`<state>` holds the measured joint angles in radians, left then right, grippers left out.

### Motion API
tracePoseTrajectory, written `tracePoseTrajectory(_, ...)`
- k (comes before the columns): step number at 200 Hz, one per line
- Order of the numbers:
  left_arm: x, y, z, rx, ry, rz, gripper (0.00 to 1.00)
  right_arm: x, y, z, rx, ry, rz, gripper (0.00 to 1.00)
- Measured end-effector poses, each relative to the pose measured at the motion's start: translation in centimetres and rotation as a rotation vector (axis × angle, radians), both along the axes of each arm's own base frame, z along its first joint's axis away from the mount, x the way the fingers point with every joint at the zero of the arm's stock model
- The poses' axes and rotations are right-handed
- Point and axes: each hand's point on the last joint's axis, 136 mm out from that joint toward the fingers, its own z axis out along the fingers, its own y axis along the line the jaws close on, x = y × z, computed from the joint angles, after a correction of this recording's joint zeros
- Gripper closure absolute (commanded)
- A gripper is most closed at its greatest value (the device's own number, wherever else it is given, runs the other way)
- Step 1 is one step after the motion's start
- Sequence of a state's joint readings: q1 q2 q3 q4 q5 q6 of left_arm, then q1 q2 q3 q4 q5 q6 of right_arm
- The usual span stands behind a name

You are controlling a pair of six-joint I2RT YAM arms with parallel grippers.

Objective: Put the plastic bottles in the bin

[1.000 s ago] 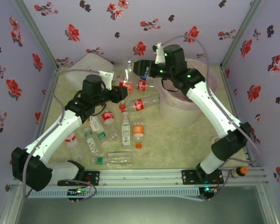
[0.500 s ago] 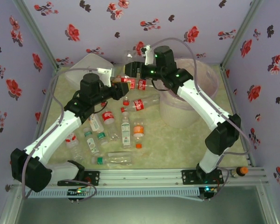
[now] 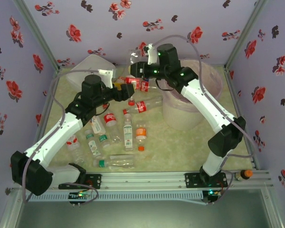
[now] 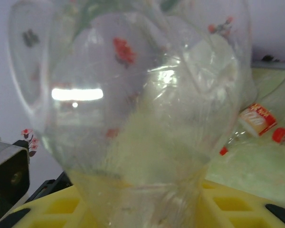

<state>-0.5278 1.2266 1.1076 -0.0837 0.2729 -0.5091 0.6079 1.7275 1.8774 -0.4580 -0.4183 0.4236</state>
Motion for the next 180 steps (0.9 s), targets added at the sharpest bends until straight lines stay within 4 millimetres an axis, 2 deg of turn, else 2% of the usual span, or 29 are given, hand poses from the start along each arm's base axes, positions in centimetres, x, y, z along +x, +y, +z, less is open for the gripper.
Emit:
tracePoseTrajectory(21, -0.2, 1.8, 0.1, -0.002, 0.001, 0.059, 0.11, 0.5, -1.9, 2.5, -0.051, -0.08, -0.062, 0.69)
tracePoseTrajectory(40, 0.0, 4.0, -0.9, 0.014, 0.034, 0.142, 0.11, 0.5, -5.3, 4.7, -0.111, -0.158, -0.151, 0.74)
tracePoseTrajectory(84, 0.4, 7.5, -6.0, 0.117, 0.18, 0.293, 0.11, -1.7, -16.7, 9.1, -0.242, -0.275, -0.413, 0.88)
tracePoseTrajectory(103, -0.1, 8.6, -7.6, 0.173, 0.232, 0.334, 0.13, -2.5, -21.0, 10.1, -0.311, -0.311, -0.536, 0.91)
tracePoseTrajectory(121, -0.7, 9.8, -9.1, 0.231, 0.284, 0.373, 0.13, -2.3, -24.4, 9.2, -0.403, -0.286, -0.639, 0.92)
tracePoseTrajectory(131, -1.1, 10.4, -9.9, 0.263, 0.313, 0.391, 0.13, -1.8, -25.4, 8.3, -0.455, -0.26, -0.672, 0.93)
tracePoseTrajectory(145, -1.5, 11.0, -10.7, 0.295, 0.342, 0.408, 0.14, -0.7, -25.7, 6.4, -0.515, -0.217, -0.677, 0.93)
tracePoseTrajectory(180, -2.5, 12.3, -12.5, 0.362, 0.396, 0.44, 0.16, 1.7, -25.5, 0.1, -0.654, -0.064, -0.622, 0.95)
